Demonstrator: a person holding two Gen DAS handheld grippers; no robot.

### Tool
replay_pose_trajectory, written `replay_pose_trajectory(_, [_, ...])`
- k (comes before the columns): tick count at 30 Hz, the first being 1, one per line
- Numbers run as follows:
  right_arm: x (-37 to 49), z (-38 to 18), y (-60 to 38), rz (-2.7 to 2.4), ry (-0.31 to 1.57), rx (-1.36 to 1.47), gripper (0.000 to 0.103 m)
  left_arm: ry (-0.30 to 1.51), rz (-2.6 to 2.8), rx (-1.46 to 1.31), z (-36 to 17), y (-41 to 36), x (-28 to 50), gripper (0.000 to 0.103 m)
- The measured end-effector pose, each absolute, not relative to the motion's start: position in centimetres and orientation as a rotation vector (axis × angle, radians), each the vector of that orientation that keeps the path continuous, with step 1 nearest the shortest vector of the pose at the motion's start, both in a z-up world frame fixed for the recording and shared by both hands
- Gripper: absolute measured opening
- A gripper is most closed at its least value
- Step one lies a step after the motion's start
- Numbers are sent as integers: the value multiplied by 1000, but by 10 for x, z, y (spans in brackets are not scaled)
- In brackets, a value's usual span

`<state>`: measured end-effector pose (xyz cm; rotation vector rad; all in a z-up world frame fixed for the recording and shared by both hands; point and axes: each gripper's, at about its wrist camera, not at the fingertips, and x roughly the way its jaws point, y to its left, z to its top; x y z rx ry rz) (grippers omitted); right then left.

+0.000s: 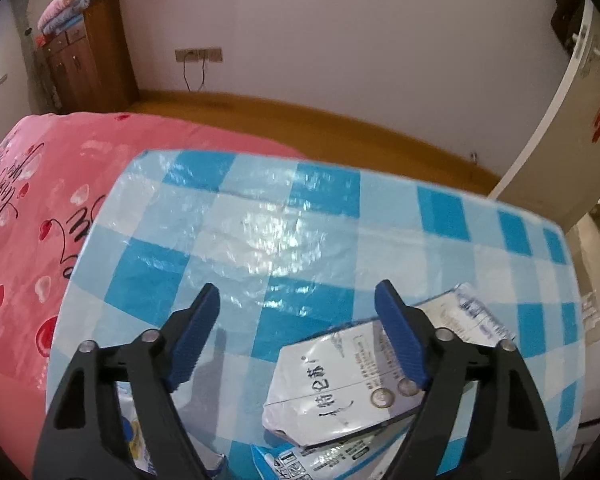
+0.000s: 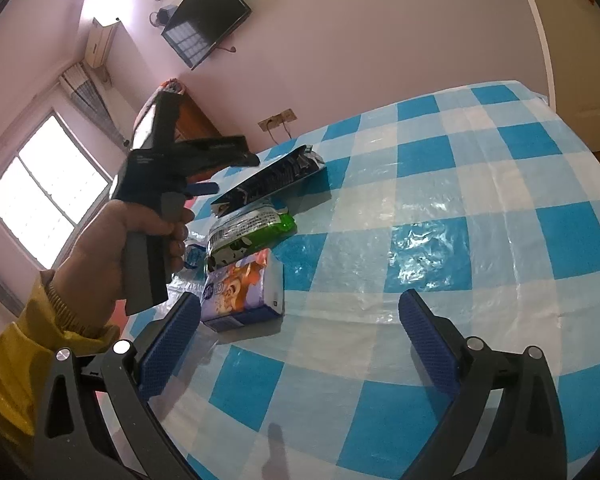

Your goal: Collect trash

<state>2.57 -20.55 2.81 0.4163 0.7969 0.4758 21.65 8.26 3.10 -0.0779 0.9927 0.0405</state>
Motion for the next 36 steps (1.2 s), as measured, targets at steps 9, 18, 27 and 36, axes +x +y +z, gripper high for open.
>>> replay_pose_trajectory(9, [30,27,-218,454,794,456,98,1018,-13,-76,23,69,192,75])
replay_pose_trajectory(18, [32,29,-241,400,774,494,98,1021,-156,-32,21,20,138,75])
replay_pose_trajectory(27, [31,32,-261,376,755,520,98,1021,-264,-31,23,0,81,75])
replay_pose_trajectory(36, [36,27,-253,449,796,512,98,906,-154,-98,62,66,31,76])
